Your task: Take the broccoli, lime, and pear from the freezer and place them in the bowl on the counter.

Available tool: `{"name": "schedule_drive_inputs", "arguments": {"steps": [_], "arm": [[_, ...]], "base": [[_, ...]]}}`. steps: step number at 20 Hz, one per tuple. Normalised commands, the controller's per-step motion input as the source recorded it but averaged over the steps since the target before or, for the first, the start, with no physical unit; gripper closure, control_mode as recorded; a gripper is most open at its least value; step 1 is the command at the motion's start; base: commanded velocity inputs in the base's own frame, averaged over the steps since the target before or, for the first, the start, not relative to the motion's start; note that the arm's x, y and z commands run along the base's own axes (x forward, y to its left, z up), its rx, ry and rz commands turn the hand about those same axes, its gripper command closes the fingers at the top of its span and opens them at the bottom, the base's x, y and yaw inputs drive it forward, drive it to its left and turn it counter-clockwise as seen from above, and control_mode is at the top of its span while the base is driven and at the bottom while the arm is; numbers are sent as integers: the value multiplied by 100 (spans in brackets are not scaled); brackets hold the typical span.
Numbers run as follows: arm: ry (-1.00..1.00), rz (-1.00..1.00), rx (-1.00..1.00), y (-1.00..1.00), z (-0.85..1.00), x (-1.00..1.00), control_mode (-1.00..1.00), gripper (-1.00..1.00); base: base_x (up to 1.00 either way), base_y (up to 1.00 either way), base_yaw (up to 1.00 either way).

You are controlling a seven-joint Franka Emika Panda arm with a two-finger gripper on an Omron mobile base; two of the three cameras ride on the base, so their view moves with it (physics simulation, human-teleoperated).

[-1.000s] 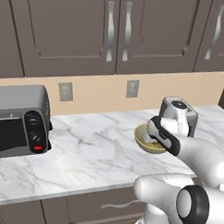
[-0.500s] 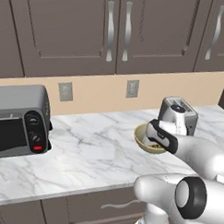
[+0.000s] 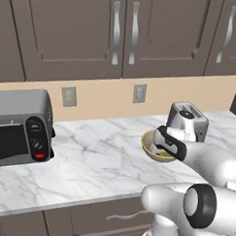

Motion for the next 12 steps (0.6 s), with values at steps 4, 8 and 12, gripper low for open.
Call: {"name": "schedule_drive_inputs", "arguments": {"steps": [4,8,12], "arm": [[-4,0,0,0,26,3,-100,-100],[-7,0,0,0,57,-19,-100,-100],[-5,0,0,0,53,-68,-100,-100]], "base": [[0,0,0],[0,0,0],[0,0,0]]}}
